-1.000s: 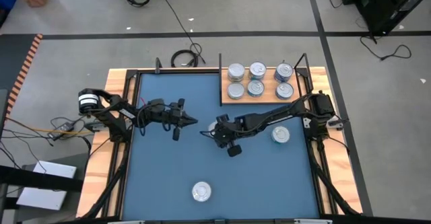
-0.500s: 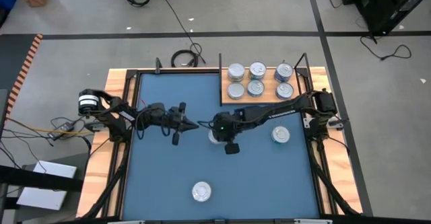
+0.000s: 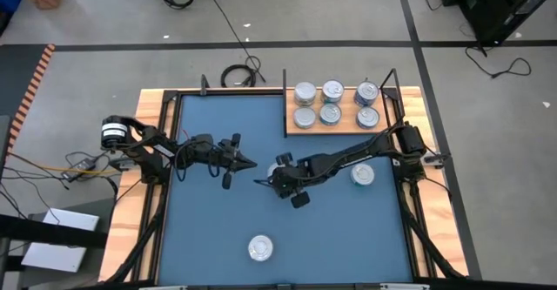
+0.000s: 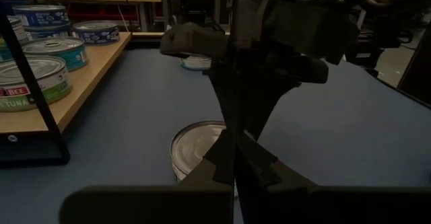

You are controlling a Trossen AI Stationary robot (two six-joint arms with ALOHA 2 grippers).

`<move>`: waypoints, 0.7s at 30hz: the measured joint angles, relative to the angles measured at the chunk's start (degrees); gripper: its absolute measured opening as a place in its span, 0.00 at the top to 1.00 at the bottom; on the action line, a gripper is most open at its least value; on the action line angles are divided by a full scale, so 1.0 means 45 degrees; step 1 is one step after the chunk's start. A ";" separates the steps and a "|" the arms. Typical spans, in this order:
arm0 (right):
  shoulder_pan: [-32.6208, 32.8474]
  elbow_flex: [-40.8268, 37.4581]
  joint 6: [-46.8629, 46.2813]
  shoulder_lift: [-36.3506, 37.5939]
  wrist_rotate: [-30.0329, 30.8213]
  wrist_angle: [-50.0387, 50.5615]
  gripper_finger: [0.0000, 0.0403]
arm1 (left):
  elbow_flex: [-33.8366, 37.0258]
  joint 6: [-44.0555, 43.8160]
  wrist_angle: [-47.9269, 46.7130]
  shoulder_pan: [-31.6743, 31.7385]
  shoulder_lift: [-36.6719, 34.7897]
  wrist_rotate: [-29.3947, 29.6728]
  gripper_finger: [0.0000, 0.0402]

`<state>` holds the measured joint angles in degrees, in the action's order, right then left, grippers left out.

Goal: Stack canned seafood by type on shelf
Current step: Stack the green tuna can on to the green tuna can on the shelf aligned with the other green tuna can

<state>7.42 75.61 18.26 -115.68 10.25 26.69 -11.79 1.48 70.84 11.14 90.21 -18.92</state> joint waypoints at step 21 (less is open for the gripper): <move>-0.0884 0.1190 -0.0840 0.0505 -0.2411 0.0472 0.99 | -0.0015 0.0024 -0.0246 0.0000 0.0005 0.0107 0.99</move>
<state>3.44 80.97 14.48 -113.40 -0.60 28.82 -11.86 1.58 69.73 11.14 90.24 -18.44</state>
